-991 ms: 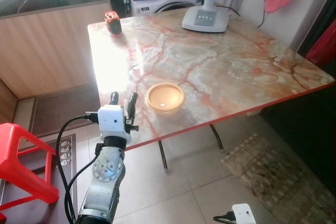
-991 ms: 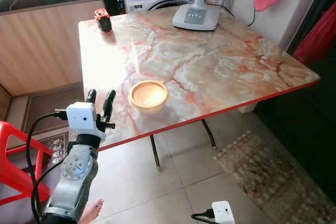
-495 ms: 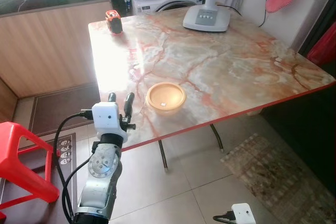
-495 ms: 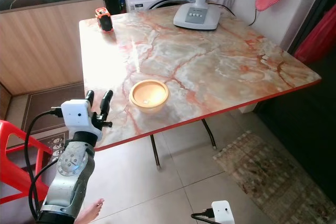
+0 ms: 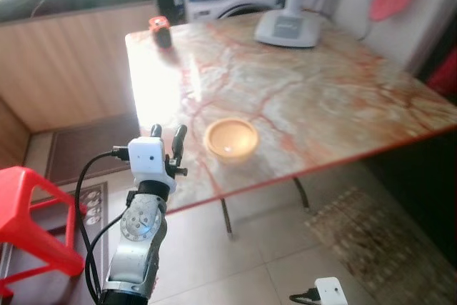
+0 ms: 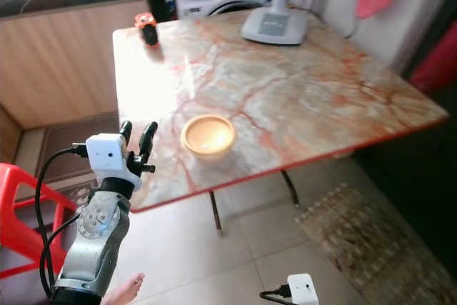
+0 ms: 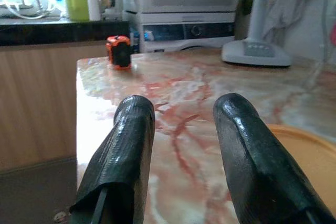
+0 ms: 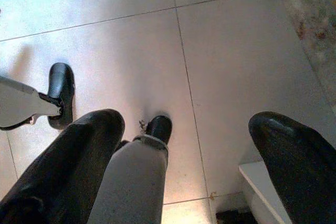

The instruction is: Restocking fridge

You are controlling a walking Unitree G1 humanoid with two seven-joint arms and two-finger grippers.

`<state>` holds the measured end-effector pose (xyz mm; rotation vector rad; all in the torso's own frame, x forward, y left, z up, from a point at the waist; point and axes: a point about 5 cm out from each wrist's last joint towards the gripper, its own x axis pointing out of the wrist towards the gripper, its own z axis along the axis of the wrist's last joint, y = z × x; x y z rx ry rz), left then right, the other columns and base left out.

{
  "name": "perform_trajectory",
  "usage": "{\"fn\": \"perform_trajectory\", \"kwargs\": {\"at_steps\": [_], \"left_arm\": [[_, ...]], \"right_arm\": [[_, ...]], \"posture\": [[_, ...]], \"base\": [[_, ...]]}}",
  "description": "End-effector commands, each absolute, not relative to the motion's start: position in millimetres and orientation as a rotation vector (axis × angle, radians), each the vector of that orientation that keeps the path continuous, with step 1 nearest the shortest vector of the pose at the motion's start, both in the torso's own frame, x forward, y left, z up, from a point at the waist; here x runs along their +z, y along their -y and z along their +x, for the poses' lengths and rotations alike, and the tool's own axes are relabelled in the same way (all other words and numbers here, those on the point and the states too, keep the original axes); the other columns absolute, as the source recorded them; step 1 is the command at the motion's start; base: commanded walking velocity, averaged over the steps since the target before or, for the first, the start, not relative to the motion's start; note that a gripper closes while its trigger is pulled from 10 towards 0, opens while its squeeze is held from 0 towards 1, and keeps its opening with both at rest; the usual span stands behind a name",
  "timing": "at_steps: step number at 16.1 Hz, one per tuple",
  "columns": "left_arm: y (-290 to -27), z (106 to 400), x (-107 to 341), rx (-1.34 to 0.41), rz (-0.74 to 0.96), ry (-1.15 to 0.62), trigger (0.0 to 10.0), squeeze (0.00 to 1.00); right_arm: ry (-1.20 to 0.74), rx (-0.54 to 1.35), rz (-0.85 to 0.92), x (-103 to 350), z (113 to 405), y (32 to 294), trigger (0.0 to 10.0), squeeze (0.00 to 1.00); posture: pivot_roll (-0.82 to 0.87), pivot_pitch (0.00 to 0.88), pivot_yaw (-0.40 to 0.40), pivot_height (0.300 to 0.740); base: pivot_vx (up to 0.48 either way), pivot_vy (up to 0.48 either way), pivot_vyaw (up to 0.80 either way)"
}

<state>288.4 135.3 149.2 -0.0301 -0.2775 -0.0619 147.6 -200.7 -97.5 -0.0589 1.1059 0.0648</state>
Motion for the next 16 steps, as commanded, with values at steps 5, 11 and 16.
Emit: {"fn": "perform_trajectory", "kwargs": {"at_steps": [5,11,16], "left_arm": [[-129.9,287.1,151.7,-0.112,-0.021,0.273,10.0,0.0],[-126.3,282.4,146.2,-0.032,-0.195,0.226,10.0,0.0],[-162.3,282.9,143.3,0.201,-0.409,0.2,10.0,0.0]], "right_arm": [[-1.108,0.081,-0.072,-98.3,146.1,199.1,10.0,0.0],[-1.106,0.087,-0.081,-97.6,147.8,199.4,10.0,0.0],[-1.102,0.091,-0.087,-97.0,149.2,199.6,10.0,0.0]], "posture": [[0.04,0.029,0.024,0.74],[0.04,0.044,0.017,0.74],[0.05,0.049,0.014,0.74]], "base": [[0.303,0.0,0.0],[0.0,0.0,0.0],[0.0,0.0,0.0]]}}
